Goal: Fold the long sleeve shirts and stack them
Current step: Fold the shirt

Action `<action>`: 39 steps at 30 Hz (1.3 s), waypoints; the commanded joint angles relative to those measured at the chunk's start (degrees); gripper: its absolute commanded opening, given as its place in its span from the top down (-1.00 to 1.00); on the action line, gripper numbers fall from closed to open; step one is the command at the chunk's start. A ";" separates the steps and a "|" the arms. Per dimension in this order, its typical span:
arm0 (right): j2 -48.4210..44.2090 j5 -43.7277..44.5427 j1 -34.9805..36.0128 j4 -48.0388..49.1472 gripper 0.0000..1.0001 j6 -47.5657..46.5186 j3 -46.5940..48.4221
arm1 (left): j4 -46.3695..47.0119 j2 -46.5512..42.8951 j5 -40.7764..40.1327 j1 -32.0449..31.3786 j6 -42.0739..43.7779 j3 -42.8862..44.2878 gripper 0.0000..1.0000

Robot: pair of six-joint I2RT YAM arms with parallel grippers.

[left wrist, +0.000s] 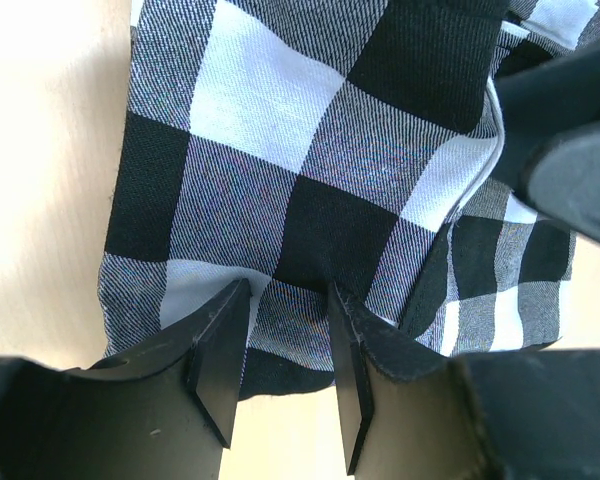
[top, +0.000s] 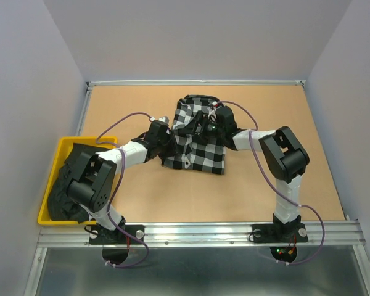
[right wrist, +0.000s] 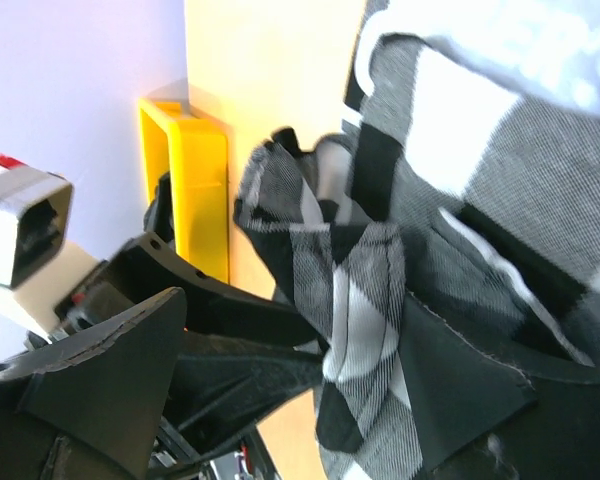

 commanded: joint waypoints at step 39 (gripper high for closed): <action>-21.05 4.31 -0.63 -4.18 -0.51 -18.03 -7.10 | 0.33 -2.83 -1.57 -0.12 -0.15 -0.43 -0.04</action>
